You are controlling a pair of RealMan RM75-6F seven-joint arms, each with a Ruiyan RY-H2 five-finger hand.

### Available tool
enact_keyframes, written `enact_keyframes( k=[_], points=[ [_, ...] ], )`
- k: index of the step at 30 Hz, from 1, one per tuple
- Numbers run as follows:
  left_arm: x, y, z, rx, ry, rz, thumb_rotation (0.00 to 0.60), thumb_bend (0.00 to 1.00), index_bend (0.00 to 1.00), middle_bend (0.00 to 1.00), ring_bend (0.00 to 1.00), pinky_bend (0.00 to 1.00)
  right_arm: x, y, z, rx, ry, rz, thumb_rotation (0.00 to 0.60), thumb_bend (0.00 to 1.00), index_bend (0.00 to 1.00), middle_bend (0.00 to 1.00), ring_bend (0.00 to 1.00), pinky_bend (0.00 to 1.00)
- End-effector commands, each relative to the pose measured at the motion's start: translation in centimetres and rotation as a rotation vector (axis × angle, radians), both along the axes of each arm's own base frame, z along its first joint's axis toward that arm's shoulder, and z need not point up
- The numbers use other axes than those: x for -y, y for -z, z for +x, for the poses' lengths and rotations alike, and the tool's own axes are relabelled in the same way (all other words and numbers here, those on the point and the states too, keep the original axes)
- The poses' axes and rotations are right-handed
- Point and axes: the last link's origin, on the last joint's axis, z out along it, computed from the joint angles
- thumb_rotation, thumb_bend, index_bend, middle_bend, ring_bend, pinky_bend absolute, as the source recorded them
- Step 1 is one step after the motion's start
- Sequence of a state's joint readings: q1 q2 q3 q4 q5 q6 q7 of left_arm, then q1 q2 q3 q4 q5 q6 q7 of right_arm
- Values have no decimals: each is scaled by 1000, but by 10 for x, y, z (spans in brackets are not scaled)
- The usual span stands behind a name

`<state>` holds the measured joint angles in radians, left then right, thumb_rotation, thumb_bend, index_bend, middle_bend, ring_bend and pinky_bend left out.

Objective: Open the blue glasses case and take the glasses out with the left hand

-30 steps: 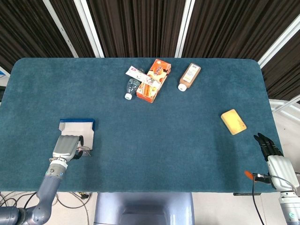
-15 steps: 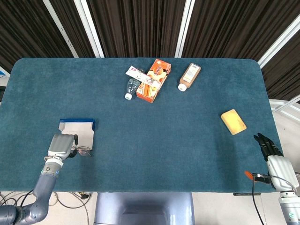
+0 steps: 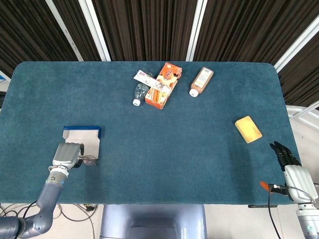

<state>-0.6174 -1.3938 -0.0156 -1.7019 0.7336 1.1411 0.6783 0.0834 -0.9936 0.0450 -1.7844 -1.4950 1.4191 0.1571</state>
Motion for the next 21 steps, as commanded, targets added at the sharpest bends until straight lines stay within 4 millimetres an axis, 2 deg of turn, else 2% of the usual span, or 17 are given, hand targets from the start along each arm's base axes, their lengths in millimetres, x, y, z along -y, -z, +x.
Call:
enact_keyframes(
  k=[1,9,16,21],
  points=[
    [0,0,0,0,-1,-2,600,321,525,1000,963,1000,0,0,0,0,0,-1,600,141,0,0,0,186],
    [0,4,1,9,-7,-12,600,353,534,1000,963,1000,0,0,0,-1,0,-1,600,141,0,0,0,186],
    [0,5,0,10,-9,-12,600,463,555,1000,962,1000,0,0,0,0,0,0,600,141,0,0,0,186],
    [1,4,0,14,-12,-10,600,495,570,1000,963,1000,0,0,0,0,0,0,600,141,0,0,0,186]
  ],
)
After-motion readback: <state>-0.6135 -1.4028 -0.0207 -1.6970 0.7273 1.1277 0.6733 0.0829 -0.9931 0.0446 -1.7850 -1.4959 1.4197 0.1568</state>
